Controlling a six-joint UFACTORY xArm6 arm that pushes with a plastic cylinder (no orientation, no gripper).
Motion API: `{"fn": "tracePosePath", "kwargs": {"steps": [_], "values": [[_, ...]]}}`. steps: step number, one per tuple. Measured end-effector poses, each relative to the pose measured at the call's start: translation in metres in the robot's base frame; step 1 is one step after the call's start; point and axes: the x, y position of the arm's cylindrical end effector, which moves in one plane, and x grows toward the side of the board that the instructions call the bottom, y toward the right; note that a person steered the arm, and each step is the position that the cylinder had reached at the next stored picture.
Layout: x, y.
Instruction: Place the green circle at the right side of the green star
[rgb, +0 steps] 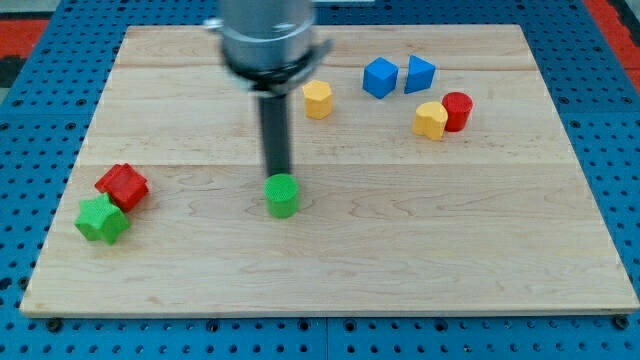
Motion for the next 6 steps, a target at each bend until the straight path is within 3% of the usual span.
{"fn": "tracePosePath", "kwargs": {"steps": [1, 2, 3, 4, 5, 6], "values": [[0.009, -0.033], [-0.020, 0.042], [-0.021, 0.121], [0.017, 0.065], [0.020, -0.043], [0.019, -0.061]]}}
